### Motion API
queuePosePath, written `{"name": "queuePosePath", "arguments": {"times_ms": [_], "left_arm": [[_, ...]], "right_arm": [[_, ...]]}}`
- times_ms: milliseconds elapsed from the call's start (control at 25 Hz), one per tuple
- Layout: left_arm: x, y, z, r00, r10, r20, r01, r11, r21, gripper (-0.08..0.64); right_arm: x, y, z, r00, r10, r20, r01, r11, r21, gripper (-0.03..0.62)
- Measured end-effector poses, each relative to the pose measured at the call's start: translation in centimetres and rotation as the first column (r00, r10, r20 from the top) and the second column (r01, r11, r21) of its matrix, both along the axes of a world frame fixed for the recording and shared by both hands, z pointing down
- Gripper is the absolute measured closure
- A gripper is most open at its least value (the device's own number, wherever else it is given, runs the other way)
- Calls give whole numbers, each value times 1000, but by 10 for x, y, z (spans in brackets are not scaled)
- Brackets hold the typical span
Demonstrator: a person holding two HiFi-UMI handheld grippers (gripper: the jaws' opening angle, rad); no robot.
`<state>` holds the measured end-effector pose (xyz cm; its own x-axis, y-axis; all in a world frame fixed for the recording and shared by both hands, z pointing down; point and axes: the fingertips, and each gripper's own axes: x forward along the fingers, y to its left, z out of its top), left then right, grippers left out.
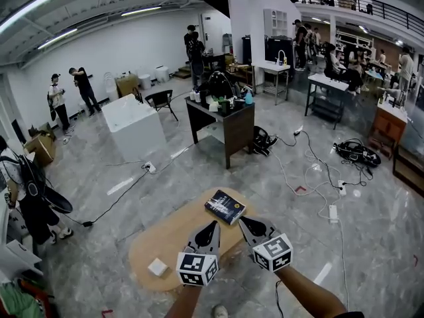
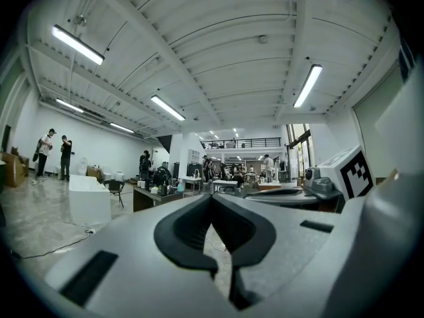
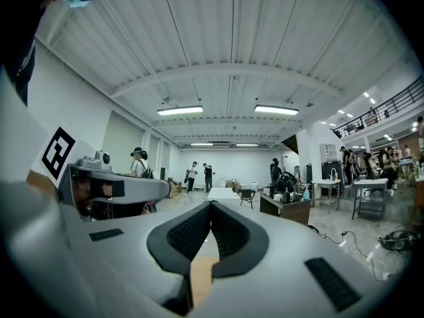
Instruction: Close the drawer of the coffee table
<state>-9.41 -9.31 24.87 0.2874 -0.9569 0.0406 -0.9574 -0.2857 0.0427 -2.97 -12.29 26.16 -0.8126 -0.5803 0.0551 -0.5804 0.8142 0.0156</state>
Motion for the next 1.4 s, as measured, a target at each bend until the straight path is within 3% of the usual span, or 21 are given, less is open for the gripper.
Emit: {"name": "queuePosePath", "arguments": {"times_ms": [760, 1400], "left_arm": [[68, 72, -22, 997, -67, 27, 65, 997, 50, 558], [103, 126, -19, 995, -96, 33, 95, 995, 39, 558]], "right_arm": [[62, 65, -21, 996, -82, 28, 81, 996, 39, 580], [93, 114, -27, 991, -128, 45, 126, 991, 47, 580]]}}
